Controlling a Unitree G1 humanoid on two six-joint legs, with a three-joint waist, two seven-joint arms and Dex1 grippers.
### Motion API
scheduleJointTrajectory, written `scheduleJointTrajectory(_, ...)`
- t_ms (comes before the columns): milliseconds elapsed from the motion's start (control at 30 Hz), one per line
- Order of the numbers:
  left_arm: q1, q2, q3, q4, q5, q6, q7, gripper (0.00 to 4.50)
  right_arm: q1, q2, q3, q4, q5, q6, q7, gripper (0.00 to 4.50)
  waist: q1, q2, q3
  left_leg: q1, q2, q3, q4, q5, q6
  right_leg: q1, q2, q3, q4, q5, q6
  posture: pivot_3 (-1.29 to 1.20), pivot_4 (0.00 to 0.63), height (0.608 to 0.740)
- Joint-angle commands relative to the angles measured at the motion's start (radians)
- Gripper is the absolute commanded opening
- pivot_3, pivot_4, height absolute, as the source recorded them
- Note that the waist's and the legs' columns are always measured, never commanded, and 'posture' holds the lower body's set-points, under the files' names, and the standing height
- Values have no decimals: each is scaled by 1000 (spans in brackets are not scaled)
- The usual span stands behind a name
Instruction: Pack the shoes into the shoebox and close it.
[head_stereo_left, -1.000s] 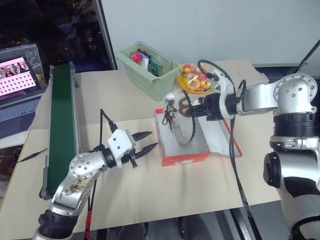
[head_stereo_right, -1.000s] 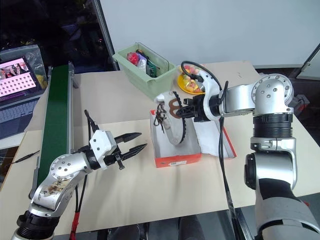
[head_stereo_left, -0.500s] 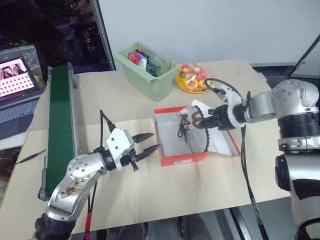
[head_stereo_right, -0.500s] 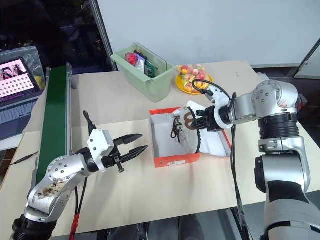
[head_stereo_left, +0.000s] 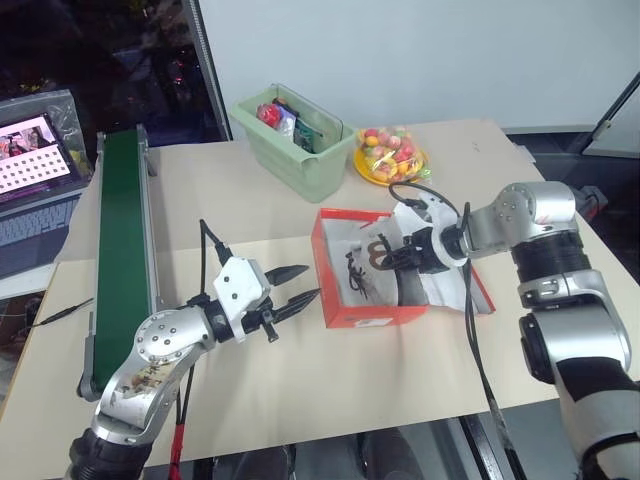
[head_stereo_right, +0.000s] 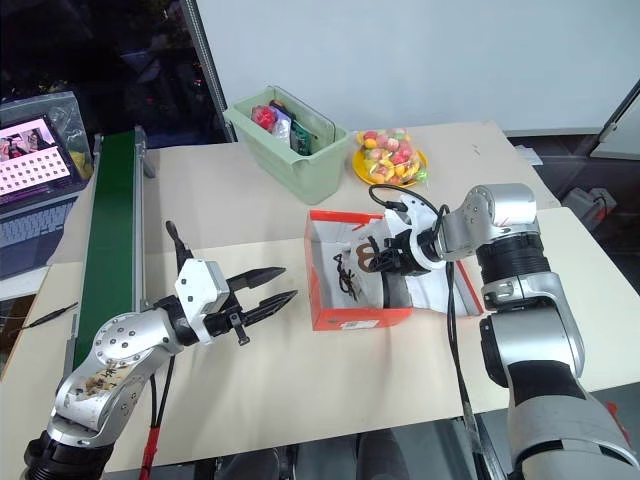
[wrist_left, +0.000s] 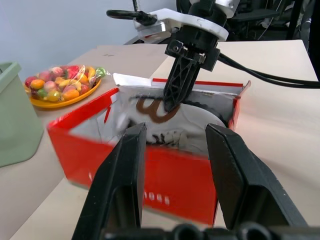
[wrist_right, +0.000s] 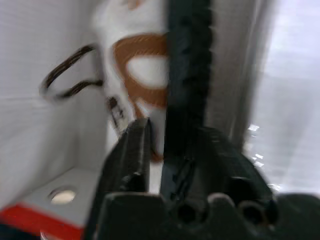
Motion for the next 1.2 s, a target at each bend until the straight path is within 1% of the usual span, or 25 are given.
scheduleJointTrajectory(33, -7, -4, 6, -44, -7, -9, 12, 1988, -41, 9, -24, -2, -37, -24, 34, 3073, -1, 0, 0, 0, 0, 0, 0, 0, 0, 0, 0, 0, 0, 0, 0, 0, 150, 740)
scheduleJointTrajectory(67, -8, -4, 5, -43, -6, -10, 12, 1988, -49, 16, -29, -2, -44, -31, 40, 3560, -1, 0, 0, 0, 0, 0, 0, 0, 0, 0, 0, 0, 0, 0, 0, 0, 150, 740)
scheduleJointTrajectory(100, -9, -4, 5, -42, -6, -10, 13, 1988, -54, 21, -33, -2, -52, -35, 46, 3751, -3, 0, 0, 0, 0, 0, 0, 0, 0, 0, 0, 0, 0, 0, 0, 0, 150, 740)
scheduleJointTrajectory(167, -11, -6, 3, -39, -4, -12, 15, 1988, -68, 33, -43, -3, -65, -43, 55, 4327, -3, 0, 0, 1, 0, 0, 0, 0, 0, 0, 0, 1, 1, 0, 0, 0, 150, 740)
scheduleJointTrajectory(267, -14, -7, 3, -33, -1, -17, 17, 1988, -94, 59, -74, -31, -72, -27, 50, 4327, -3, 0, 0, 1, 0, 0, 0, 0, 0, 0, 0, 2, 1, 0, 0, 0, 150, 740)
scheduleJointTrajectory(400, -24, -14, 9, -4, 17, -30, 33, 1988, -132, 99, -125, -133, -60, 10, 28, 4327, -3, 0, 0, 1, 0, 1, 0, 0, 0, -2, 1, 3, 2, 0, 0, 0, 150, 740)
scheduleJointTrajectory(533, -30, -25, 21, 33, 50, -37, 69, 1988, -119, 130, -187, -211, -65, 31, -5, 4327, -1, 0, 0, 1, 0, 1, 0, 0, 0, -1, 1, 3, 7, 0, 0, 0, 150, 740)
scheduleJointTrajectory(600, -43, -43, 39, 55, 62, -18, 116, 1988, -107, 148, -225, -256, -74, 21, -34, 4327, 2, 0, 0, 1, 0, 1, 1, 0, 0, -2, 1, 3, 8, 0, 0, 0, 150, 740)
scheduleJointTrajectory(633, -63, -63, 58, 77, 79, -1, 168, 1988, -92, 159, -243, -304, -79, -6, -53, 4327, 3, 0, 0, 1, 0, 1, 1, 0, 0, -2, 1, 3, 9, 0, 0, 0, 150, 740)
scheduleJointTrajectory(700, -96, -102, 97, 107, 95, 30, 257, 1988, -51, 174, -247, -418, -88, -75, -74, 4327, 6, 0, 0, 1, 0, 1, 2, 0, 0, -2, 1, 3, 10, 0, 0, 0, 150, 740)
scheduleJointTrajectory(733, -120, -136, 133, 123, 112, 54, 336, 1988, -9, 186, -240, -508, -103, -153, -86, 4327, 5, 0, 0, 1, 0, 1, 2, 0, 0, -2, 1, 3, 10, 0, 0, 0, 150, 740)
scheduleJointTrajectory(767, -134, -159, 158, 130, 122, 71, 387, 2491, 22, 197, -236, -571, -112, -204, -97, 4379, 5, 0, 0, 0, 0, 1, 3, 0, 0, -2, 1, 3, 10, 0, 0, 0, 150, 740)
scheduleJointTrajectory(800, -144, -175, 182, 137, 135, 83, 432, 2688, 64, 205, -224, -635, -126, -261, -102, 4379, 3, 0, 0, 0, 0, 0, 4, 0, 0, -2, 1, 3, 10, 0, 0, 0, 150, 740)
scheduleJointTrajectory(833, -157, -192, 207, 146, 166, 95, 495, 3112, 137, 194, -182, -715, -162, -355, -92, 4440, 0, 0, -1, 0, 0, 0, 5, 0, 0, -2, 1, 3, 10, 0, 0, 0, 150, 740)
scheduleJointTrajectory(900, -167, -211, 253, 156, 222, 123, 599, 3802, 279, 162, -83, -850, -245, -535, -67, 4500, 1, -1, -2, -1, 0, 0, 5, 0, -1, -3, 1, 3, 11, 0, 1, 0, 150, 740)
scheduleJointTrajectory(933, -167, -217, 278, 159, 245, 141, 643, 4168, 335, 168, -60, -897, -261, -588, -65, 4500, 1, -2, -2, -1, 0, 0, 5, -1, -1, -3, 1, 3, 10, 0, 1, 0, 150, 740)
scheduleJointTrajectory(967, -165, -219, 300, 157, 262, 154, 676, 4418, 375, 214, -87, -926, -233, -601, -81, 4500, -1, -2, -2, -1, 0, 1, 5, -1, -1, -3, 1, 3, 10, 0, 1, 0, 150, 740)
scheduleJointTrajectory(1000, -161, -217, 321, 154, 282, 163, 705, 4418, 406, 272, -133, -946, -185, -608, -96, 4500, -7, -2, -2, -1, 0, 1, 5, -1, -1, -3, 1, 3, 10, 0, 1, 0, 150, 740)
scheduleJointTrajectory(1033, -158, -213, 337, 152, 300, 175, 728, 4418, 434, 306, -162, -960, -158, -624, -99, 4500, -9, -2, -2, 0, 0, 2, 6, -1, -2, -5, 2, 6, 12, 0, 1, 0, 150, 740)
scheduleJointTrajectory(1067, -156, -214, 363, 152, 306, 185, 749, 4418, 470, 296, -138, -975, -185, -689, -70, 4500, -8, -2, -2, 0, 0, 2, 6, 0, -3, -6, 2, 8, 13, 0, 1, 0, 150, 740)
scheduleJointTrajectory(1133, -155, -206, 409, 159, 315, 218, 782, 4418, 554, 190, 12, -991, -331, -904, 54, 4500, -1, -2, -2, 2, 0, 3, 6, 0, -3, -5, 2, 9, 12, 0, 1, 0, 150, 740)
scheduleJointTrajectory(1200, -150, -194, 424, 166, 312, 223, 780, 4418, 605, 189, 34, -974, -318, -982, 112, 4500, 3, -4, -3, 6, 0, 3, 5, -1, -3, -1, 2, 7, 10, 0, 1, 0, 150, 740)
